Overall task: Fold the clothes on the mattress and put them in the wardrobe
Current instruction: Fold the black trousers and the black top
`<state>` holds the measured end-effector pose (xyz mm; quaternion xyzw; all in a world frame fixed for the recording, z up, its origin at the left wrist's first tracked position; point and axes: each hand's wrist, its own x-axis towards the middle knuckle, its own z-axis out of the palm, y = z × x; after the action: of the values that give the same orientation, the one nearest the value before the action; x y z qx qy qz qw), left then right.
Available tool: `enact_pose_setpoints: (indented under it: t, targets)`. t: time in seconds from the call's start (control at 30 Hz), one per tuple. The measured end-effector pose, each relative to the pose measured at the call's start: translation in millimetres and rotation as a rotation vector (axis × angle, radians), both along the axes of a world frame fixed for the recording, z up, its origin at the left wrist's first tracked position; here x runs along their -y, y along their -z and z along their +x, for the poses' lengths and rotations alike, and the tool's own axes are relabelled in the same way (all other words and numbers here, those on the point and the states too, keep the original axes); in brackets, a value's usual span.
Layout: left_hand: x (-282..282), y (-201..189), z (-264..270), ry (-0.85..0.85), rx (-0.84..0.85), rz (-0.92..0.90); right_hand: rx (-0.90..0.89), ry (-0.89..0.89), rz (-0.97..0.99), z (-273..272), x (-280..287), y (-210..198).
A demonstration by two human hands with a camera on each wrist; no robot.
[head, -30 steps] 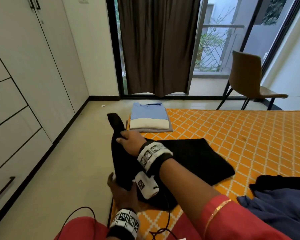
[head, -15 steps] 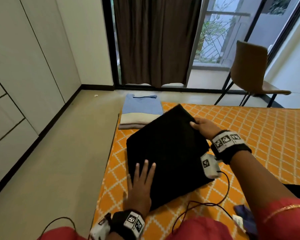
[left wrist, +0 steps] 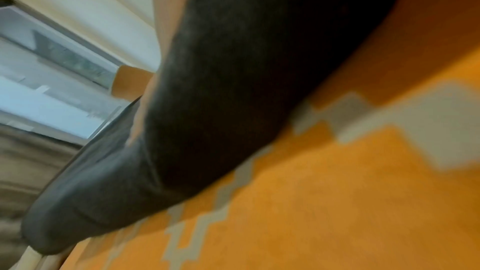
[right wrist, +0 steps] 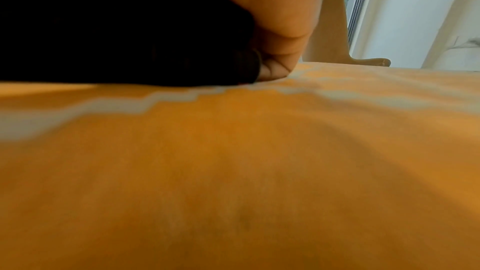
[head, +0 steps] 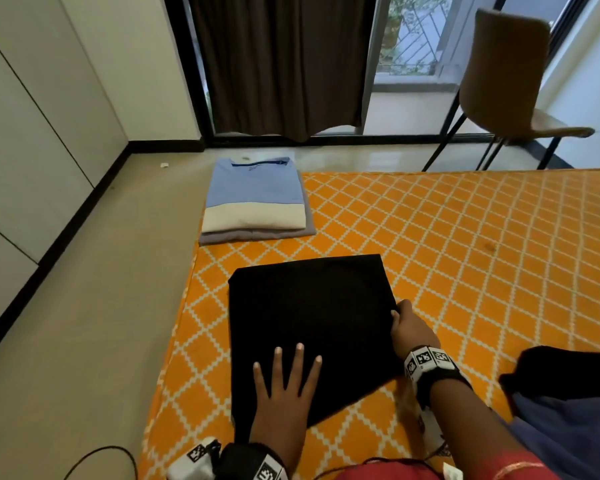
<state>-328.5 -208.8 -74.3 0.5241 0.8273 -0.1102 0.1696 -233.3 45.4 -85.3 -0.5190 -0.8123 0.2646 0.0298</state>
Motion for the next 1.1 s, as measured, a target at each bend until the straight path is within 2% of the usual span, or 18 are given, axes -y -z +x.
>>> enact_pose_setpoints:
  t: [0.03,0.07,0.17,0.23,0.3,0.4,0.47,0.63,0.9,1.0,1.1]
  targets:
    - [-1,-8,-3,-0.038,0.072,-0.037,0.009,-0.009,0.000,1,-1,2]
    - [-4,-17,-7,-0.086,0.146,0.000,0.012,-0.013,-0.001,1,-1,2]
    - [-20,-39,-31,-0.227,0.262,0.216,0.026,-0.028,-0.007,1,-1,1]
    - [-36,-41,-59,-0.284,0.156,0.303,0.041,-0.035,-0.008,0,-1,1]
    - [-48,-30,-88,-0.244,0.057,0.257,0.055,-0.042,-0.002,-1,-1,1]
    - [-60,-9,-123,-0.215,0.065,0.127,0.083,-0.049,0.015,-4,-3,4]
    - [-68,-2,-134,-0.252,0.105,0.121,0.112,-0.044,0.027,-5,-4,7]
    - [-75,4,-135,-0.329,-0.088,0.232,0.129,-0.039,0.039,-6,-5,11]
    - [-82,3,-169,-0.467,0.054,0.263,0.106,-0.038,0.054,-6,-4,14]
    - [-82,-1,-157,-0.497,0.017,0.240,0.122,-0.040,0.059,-7,-4,15]
    - [-82,1,-121,-0.488,-0.017,0.217,0.146,-0.029,0.065,-8,-5,17]
